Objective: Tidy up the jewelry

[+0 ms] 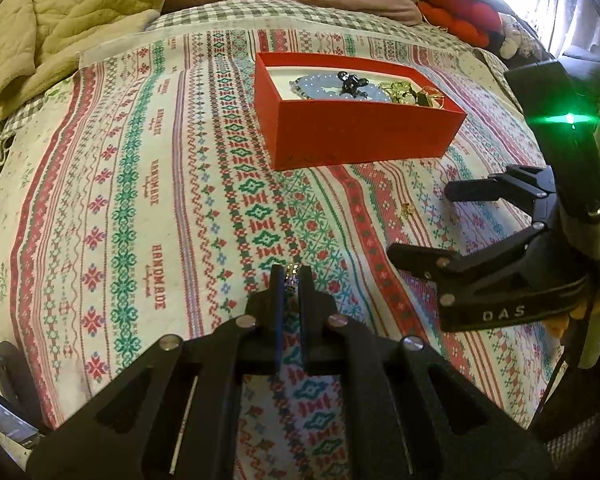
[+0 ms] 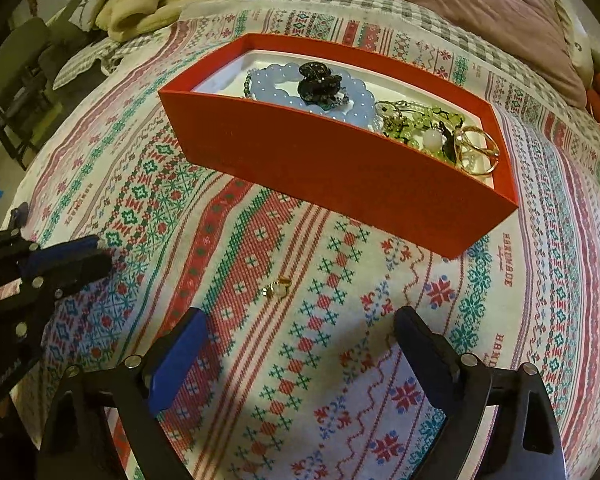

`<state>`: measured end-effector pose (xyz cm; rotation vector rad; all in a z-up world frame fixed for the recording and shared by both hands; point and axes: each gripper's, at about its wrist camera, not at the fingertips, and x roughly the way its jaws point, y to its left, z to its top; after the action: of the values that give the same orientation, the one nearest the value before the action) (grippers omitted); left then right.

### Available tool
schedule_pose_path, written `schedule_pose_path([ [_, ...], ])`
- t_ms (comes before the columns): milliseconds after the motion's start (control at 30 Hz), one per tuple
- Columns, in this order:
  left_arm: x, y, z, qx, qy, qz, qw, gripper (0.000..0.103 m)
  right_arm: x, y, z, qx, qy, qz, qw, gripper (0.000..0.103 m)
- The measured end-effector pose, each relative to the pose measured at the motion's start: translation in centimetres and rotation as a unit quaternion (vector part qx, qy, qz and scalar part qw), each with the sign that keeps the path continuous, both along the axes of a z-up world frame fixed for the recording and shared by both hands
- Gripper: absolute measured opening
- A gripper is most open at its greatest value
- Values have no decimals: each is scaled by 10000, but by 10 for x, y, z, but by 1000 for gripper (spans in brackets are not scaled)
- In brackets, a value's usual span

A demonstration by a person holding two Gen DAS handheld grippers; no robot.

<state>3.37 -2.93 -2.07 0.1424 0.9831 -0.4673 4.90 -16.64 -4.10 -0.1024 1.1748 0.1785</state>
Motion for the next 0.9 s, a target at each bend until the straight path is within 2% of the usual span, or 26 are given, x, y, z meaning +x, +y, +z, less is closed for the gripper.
schedule_pose_path([
  [167, 1, 1, 0, -2, 22, 5, 10000, 8, 5, 8, 0, -28, -34, 32, 10000, 84],
  [533, 3, 1, -1, 1, 46, 19, 10000, 8, 13, 21, 6, -18, -116, 115, 9999, 46],
  [900, 4, 1, -3, 10, 62, 26, 10000, 8, 12, 16, 6, -51, -154, 113, 9998, 33],
])
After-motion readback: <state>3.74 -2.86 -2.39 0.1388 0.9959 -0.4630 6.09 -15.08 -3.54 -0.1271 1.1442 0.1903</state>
